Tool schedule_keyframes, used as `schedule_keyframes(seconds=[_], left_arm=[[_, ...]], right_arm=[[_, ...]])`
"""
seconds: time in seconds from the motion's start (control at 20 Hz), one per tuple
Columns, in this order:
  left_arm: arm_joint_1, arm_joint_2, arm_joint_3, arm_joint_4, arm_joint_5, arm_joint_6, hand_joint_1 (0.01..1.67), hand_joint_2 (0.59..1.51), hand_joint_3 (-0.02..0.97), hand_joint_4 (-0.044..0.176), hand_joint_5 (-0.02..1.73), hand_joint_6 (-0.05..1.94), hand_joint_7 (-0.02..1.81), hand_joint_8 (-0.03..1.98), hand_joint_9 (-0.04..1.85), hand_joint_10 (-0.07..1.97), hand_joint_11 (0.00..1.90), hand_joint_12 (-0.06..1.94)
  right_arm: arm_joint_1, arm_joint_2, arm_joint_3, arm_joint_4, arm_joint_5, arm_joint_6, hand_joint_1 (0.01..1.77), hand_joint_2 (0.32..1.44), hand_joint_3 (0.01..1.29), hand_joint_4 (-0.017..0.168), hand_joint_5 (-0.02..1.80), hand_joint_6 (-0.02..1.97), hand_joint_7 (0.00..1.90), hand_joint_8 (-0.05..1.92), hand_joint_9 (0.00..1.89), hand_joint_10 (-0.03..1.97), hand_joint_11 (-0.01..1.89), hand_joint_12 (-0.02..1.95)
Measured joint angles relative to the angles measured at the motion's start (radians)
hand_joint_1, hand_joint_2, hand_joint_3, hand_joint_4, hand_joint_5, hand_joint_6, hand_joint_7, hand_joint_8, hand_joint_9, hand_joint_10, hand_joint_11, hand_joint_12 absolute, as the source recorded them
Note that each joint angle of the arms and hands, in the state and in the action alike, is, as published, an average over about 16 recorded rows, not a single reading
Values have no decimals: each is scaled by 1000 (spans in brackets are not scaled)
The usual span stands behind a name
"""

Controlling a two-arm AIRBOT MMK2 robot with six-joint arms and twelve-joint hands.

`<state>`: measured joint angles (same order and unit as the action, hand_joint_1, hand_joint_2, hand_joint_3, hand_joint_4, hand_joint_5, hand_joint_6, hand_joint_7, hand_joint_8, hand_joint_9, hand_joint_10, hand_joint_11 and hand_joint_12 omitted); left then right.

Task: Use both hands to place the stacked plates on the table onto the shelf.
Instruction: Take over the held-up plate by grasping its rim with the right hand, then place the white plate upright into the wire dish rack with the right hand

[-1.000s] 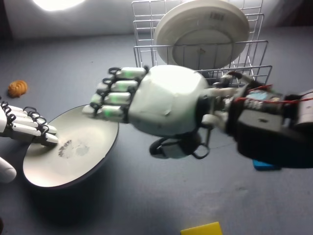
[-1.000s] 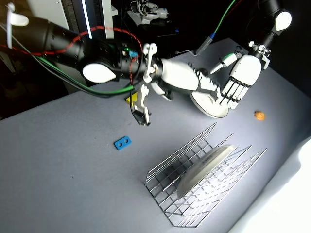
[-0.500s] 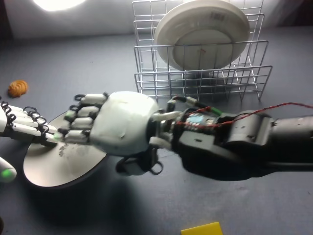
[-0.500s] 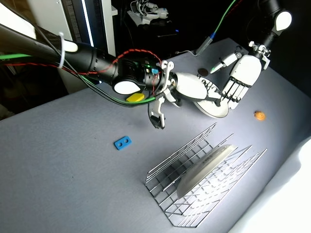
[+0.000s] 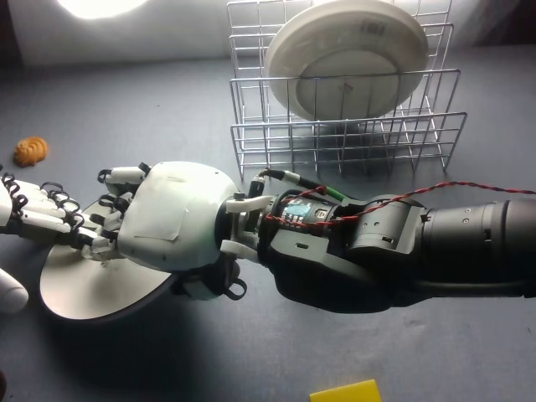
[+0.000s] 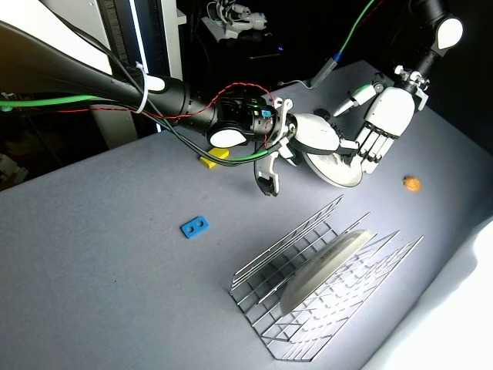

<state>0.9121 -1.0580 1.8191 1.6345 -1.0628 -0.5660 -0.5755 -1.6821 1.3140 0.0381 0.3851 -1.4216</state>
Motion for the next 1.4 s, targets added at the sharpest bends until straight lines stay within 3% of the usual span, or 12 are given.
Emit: schedule_keyframes(seconds=[0.25, 0.65, 1.1, 1.4], left_arm=[[-1, 0, 0, 3, 1, 0, 12, 1228, 14, -2, 48, 0, -15, -27, 7, 12, 18, -26], [-32, -1, 4, 34, -1, -2, 12, 1230, 14, -2, 54, -9, -16, -27, 5, 4, 18, -31], [-160, 10, 18, 88, -2, 0, 12, 1229, 14, -1, 65, 4, 21, -7, 23, 7, 21, -2], [-286, 42, 9, 104, 3, 27, 13, 1225, 14, 1, 71, 15, 48, 5, 31, 11, 25, 15]], right_arm=[[4, -11, 15, 7, 26, 5, 1169, 967, 15, -2, 731, 119, 836, 53, 896, 30, 569, 957], [1, -8, 26, 15, 69, 10, 1173, 921, 16, -8, 982, 256, 1147, 121, 1306, 7, 1025, 780], [-10, 22, 12, 16, 89, 10, 1180, 901, 16, 0, 1018, 297, 1202, 167, 1403, -4, 1068, 746], [-14, 94, -60, 22, 85, 8, 1187, 901, 15, 0, 1017, 319, 1213, 178, 1418, -4, 1071, 736]])
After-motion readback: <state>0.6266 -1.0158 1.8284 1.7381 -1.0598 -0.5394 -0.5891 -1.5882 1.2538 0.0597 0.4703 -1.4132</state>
